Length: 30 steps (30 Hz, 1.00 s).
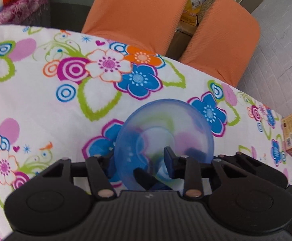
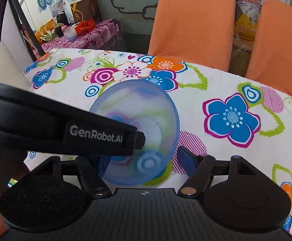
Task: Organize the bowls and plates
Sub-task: 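Carry the blue bowl into the white bowl and open the left tool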
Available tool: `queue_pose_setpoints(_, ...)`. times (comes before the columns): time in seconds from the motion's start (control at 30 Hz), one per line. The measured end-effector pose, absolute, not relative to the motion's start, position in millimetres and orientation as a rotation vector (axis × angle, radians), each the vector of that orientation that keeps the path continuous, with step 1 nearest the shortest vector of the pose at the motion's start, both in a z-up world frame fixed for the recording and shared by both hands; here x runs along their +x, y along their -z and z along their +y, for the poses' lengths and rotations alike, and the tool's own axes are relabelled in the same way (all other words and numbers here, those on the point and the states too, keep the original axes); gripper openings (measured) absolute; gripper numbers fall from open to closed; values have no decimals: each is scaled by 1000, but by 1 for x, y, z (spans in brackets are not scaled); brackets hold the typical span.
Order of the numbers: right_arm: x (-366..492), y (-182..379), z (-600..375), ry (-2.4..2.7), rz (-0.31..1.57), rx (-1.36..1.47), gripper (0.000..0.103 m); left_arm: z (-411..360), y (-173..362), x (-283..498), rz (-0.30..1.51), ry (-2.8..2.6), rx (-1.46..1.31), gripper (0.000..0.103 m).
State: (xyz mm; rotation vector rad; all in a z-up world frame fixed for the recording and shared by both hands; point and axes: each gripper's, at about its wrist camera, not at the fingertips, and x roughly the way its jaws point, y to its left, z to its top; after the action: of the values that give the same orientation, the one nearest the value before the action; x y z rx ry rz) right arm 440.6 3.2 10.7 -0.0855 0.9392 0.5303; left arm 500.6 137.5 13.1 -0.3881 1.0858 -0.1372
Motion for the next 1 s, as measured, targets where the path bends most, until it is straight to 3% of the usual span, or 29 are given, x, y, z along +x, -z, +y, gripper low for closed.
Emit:
queue_pose_setpoints(0.43,396,-32,-23,-534,989,-16,61,114,-34,455,1095,225,-391,34)
queue_pose_setpoints(1.0,205,-71,-126,-327,981,-82,61,-11,-67,266,1110,428,-318,34)
